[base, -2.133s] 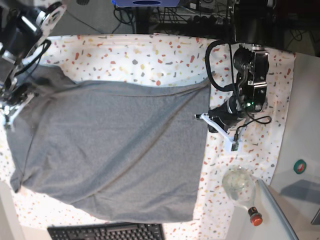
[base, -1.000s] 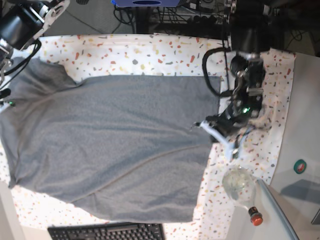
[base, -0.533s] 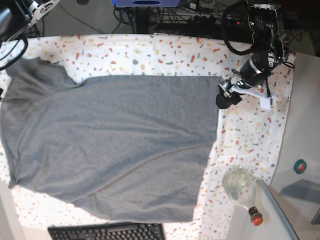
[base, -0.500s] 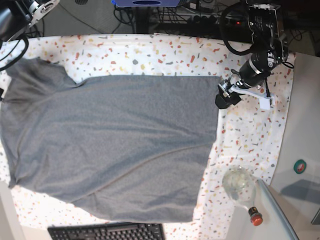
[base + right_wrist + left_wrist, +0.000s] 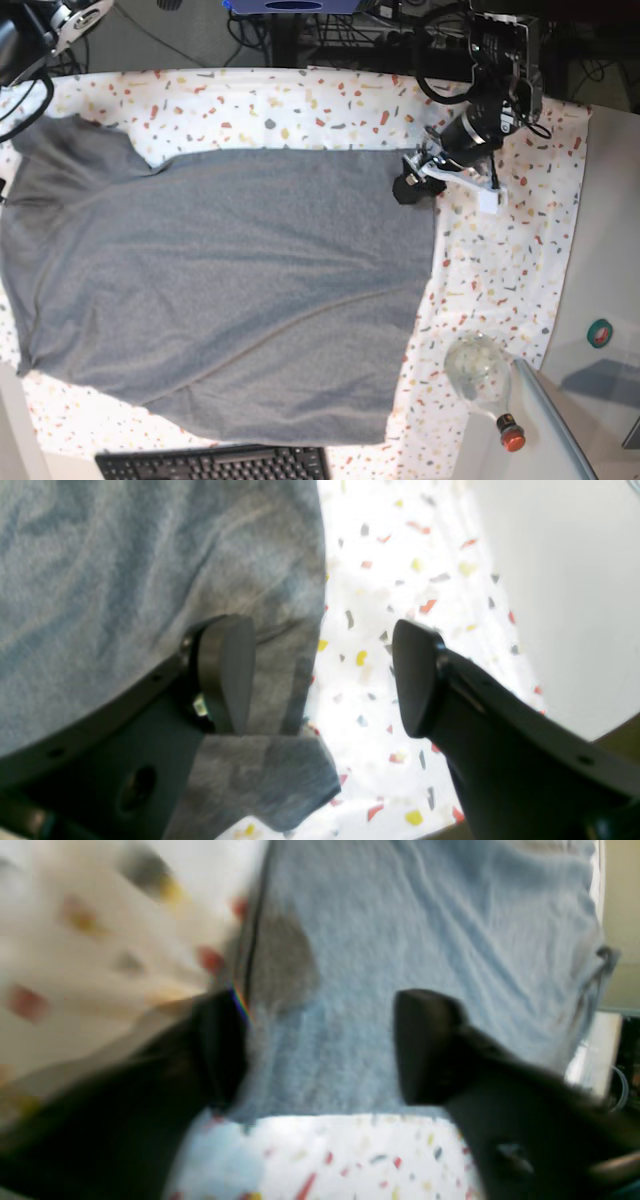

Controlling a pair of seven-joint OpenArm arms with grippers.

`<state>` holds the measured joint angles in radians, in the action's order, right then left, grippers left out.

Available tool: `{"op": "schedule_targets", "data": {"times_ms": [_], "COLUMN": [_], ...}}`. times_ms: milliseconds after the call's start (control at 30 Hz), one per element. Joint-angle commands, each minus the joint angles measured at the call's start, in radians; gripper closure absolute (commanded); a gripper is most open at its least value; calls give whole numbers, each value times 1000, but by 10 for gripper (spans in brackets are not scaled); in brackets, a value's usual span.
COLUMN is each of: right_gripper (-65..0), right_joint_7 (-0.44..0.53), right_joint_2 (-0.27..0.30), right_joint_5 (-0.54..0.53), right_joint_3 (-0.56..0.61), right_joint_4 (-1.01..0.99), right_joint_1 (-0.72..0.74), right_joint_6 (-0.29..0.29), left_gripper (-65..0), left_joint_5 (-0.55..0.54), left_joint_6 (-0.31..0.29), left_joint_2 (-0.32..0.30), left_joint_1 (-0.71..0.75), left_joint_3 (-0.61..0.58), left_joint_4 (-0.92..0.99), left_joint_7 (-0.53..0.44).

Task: Layout the t-shirt on the table in an organized manner, then fold the t-shirt properly
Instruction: 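Release and regrasp the shirt edge with the left gripper, then pull the shirt edge with both grippers to straighten it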

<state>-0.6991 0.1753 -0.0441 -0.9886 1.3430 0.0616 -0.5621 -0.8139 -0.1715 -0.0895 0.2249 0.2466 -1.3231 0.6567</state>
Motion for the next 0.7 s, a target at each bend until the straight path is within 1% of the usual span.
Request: {"op": "schedule_targets", "data": {"times_ms": [0, 100, 133, 200, 267, 400, 533, 633, 667], "right_gripper": [-390, -390, -390, -390, -393, -395, -395, -390, -390], "right_joint_7": [35, 106, 111, 111, 114, 114, 111, 106, 106], "right_joint_2": [40, 111, 135, 163, 174, 168, 140, 137, 135], "right_joint_5": [-1, -1, -1, -3, -4, -4, -4, -4, -4], "right_joint_3": [3, -3, -3, 0, 3, 4, 6, 49, 66], "right_joint_4": [-44, -245, -307, -389, -434, -445, -446, -446, -446], "right_joint_1": [22, 73, 86, 97, 99, 94, 83, 70, 70], "right_joint_6": [1, 1, 1, 0, -3, -5, -13, -83, -94], "left_gripper": [-247, -89, -51, 0, 0, 0, 0, 0, 0], "left_joint_5": [9, 6, 6, 6, 6, 6, 9, 9, 9], "left_joint_6": [11, 11, 11, 11, 11, 11, 11, 11, 11], "left_joint_2": [-6, -8, -10, -13, -19, -29, -29, -29, -29], "left_joint_1": [5, 5, 1, -6, -8, -9, -9, -9, -9], "left_joint_3": [1, -3, -2, 1, 1, -5, -5, -6, -6], "left_joint_4": [-3, -5, -5, -5, -5, -5, -5, -5, -5], "left_joint_7": [19, 19, 19, 21, 21, 21, 21, 21, 21]}}
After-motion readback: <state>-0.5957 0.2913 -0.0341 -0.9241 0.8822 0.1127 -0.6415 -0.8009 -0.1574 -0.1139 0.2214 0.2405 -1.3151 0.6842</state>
